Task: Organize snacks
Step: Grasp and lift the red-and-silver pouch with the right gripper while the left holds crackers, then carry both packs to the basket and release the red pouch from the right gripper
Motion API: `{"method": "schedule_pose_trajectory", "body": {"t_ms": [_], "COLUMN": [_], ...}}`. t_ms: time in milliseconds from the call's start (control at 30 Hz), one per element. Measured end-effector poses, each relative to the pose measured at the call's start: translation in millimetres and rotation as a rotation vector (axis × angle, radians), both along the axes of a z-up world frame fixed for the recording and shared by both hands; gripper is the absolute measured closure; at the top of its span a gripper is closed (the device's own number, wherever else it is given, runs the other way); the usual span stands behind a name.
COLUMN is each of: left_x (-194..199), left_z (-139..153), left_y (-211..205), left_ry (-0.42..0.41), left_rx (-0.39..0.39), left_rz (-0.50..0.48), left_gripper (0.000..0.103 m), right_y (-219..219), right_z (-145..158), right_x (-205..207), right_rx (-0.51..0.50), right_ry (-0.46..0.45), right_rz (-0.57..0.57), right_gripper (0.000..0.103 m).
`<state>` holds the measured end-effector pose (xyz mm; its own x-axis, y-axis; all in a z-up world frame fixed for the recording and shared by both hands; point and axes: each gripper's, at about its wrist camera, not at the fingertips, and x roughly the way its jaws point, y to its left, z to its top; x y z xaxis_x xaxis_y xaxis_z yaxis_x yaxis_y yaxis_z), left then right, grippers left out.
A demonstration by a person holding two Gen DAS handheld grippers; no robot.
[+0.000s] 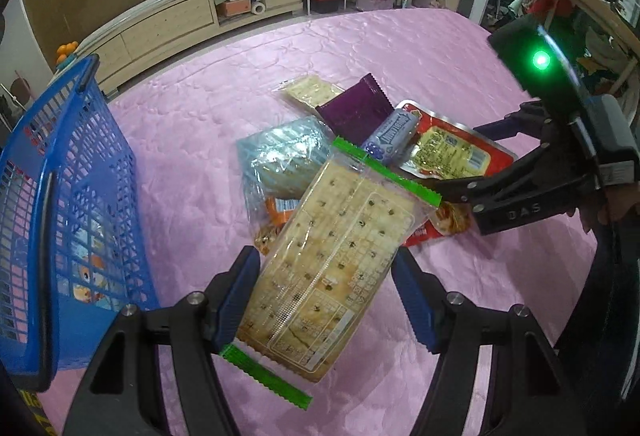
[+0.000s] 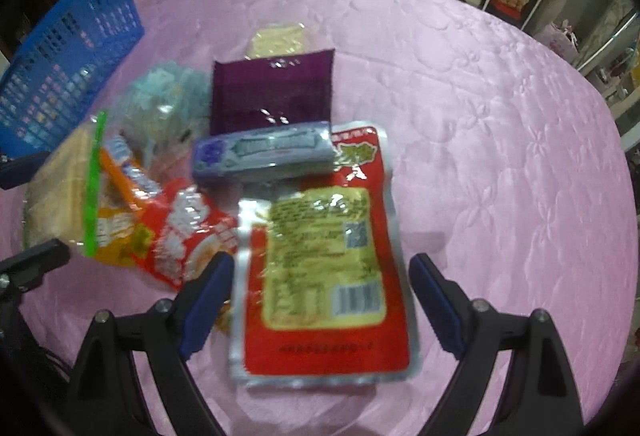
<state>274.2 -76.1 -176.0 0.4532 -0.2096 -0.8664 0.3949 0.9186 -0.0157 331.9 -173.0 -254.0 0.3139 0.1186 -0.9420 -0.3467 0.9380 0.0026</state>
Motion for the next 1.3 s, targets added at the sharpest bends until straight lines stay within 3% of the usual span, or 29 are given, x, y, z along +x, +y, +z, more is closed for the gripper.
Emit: {"method": "schedule_pose_trajectory", "body": {"t_ms": [200,267,333,467,767,867,967,1033,1133,1267,1300], "left_x": [7,8,8,7,1,-7,-16,-24,-37,-51,-55], "left_z": [-2,-4,-4,-5,7,18,27,34,42,55,59], "left_y": [1,3,5,6,10,12,15,17,20,28,31], "left_ry": [0.001,-0.002,-0.002,0.004,-0.006,-0.025,-0.041,-0.055,-0.071,-0.087,-0.095], "left_rx": [-0.002,-0.004,-0.004,-0.015,-0.048,-0.053,-0.055,-0.055,-0.055,-0.071,-0.074], "left_rz": [0.024,0.034,0.045,0.058,0.077,0.08,0.085,0.088,0.092,0.11,0.113], "left_gripper": [0.037,0.037,0.037,0.037,0.037,0.037,0.037,0.037,0.037,0.037,0.037], "right_y": [-7,-5,-3,-1,-5,-5,6,9,10,9,8], "right_z": [-5,-3,0,3,14,25,39,47,56,69,77], "right_x": [13,14,10,2,-29,-43,-63,-75,-74,-68,-68], "right_rx": [0.015,0.007,0.018,-0.005,0.009,-0.042,-0.171,-0.194,-0.222,-0.341,-0.314], "right_ry": [0.008,-0.011,-0.018,-0.044,-0.051,-0.077,-0.154,-0.162,-0.177,-0.253,-0.253], "right_rz": [0.018,0.043,0.067,0.096,0.079,0.064,0.119,0.135,0.109,0.073,0.064], "right_gripper": [0.012,0.02,0.043,0.061,0.062,0.062,0.062,0.062,0.062,0.062,0.062]}}
